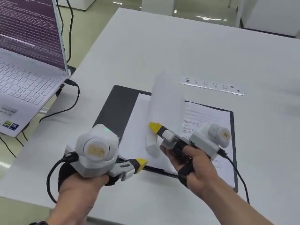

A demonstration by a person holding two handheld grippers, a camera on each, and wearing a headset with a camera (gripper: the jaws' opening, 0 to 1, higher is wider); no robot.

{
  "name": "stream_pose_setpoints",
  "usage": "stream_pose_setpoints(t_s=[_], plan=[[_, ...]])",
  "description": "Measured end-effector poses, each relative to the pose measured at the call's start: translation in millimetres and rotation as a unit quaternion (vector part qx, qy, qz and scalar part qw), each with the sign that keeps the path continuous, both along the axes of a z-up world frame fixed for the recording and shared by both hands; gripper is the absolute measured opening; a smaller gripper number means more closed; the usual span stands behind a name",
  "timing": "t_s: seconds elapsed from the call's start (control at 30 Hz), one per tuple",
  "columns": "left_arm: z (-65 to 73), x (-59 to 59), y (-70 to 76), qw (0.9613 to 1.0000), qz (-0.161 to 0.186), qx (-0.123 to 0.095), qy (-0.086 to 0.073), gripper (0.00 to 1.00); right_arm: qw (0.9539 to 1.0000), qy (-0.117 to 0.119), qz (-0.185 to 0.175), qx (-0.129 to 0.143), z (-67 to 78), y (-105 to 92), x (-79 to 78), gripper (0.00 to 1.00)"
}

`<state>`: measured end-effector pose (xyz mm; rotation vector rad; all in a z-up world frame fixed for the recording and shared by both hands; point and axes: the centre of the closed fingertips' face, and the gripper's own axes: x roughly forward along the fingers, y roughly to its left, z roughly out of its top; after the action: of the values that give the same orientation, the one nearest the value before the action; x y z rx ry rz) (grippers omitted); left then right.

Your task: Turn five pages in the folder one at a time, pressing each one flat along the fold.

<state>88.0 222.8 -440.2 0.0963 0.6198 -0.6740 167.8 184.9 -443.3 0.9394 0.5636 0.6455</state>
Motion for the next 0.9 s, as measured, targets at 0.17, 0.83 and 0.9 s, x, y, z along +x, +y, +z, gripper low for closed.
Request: stream_pose_setpoints(t_s=[0.17, 0.83, 0.9], plan=[[-2.9, -0.1, 2.2, 1.0, 0.003, 0.0, 0.006, 0.56, 0.9999, 0.011, 0.005, 0.006, -6.6, 8.0, 3.4, 0.0], [-2.8, 3.7, 14.5, 0.9991, 0.034, -0.019, 0.013, 0.56, 0.9983, 0.055, 0.021, 0.008, -45.9, 45.3, 6.5, 0.0], [-2.1, 4.5, 16.4, 0.999, 0.037, -0.021, 0.013, 0.56, 0.998, 0.059, 0.022, 0.003, -50.8, 48.8, 7.3, 0.0]])
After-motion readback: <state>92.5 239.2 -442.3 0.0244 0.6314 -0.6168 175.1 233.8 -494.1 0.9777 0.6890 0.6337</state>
